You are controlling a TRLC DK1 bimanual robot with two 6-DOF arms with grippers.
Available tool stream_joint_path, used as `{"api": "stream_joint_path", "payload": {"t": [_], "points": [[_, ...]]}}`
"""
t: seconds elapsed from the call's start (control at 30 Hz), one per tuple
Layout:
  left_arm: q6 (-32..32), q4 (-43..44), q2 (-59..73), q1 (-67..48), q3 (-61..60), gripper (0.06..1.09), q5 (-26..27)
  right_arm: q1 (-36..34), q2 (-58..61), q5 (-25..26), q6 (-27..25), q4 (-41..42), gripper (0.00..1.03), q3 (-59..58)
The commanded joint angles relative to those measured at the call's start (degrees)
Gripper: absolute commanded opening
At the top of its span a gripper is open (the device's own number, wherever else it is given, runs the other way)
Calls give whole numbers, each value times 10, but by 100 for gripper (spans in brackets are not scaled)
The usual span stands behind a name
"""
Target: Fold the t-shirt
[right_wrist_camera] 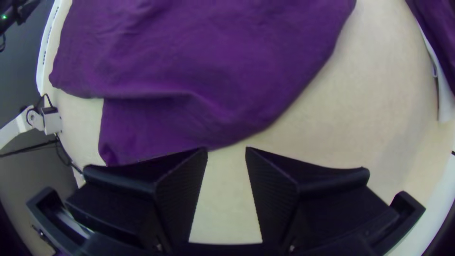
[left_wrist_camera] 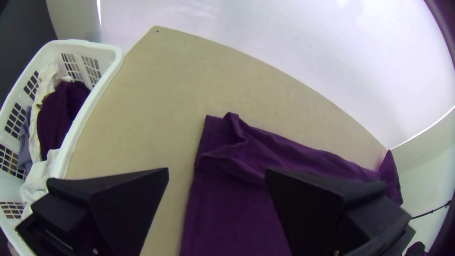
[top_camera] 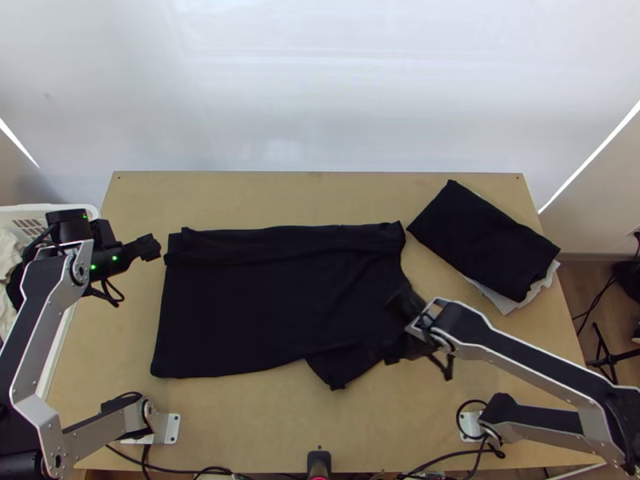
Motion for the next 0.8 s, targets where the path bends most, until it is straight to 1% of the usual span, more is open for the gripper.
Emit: {"api": "stream_joint_path", "payload": {"t": [0.0, 0.03, 0.07, 0.1, 0.33, 0.43, 0.6, 0.77], "points": [[-9, -4, -21, -4, -1, 104, -20, 34, 54, 37, 54, 99, 37, 1], [-10, -6, -23, -4, -1, 104, -21, 34, 58, 36, 64, 99, 35, 0], [-12, -9, -27, -4, -1, 104, -22, 34, 61, 36, 81, 99, 35, -3], [-14, -13, -29, -4, 0, 104, -22, 39, 61, 36, 86, 99, 35, -6], [-25, -20, -38, -6, 0, 104, -31, 78, 20, 38, 88, 75, 36, -8], [-30, -21, -38, -12, -1, 104, -36, 81, 19, 38, 118, 75, 36, -8], [-42, -22, -38, -25, -1, 104, -45, 93, 22, 38, 143, 75, 36, 1], [-50, -22, -38, -33, 4, 104, -51, 124, 57, 38, 145, 77, 36, -4]]}}
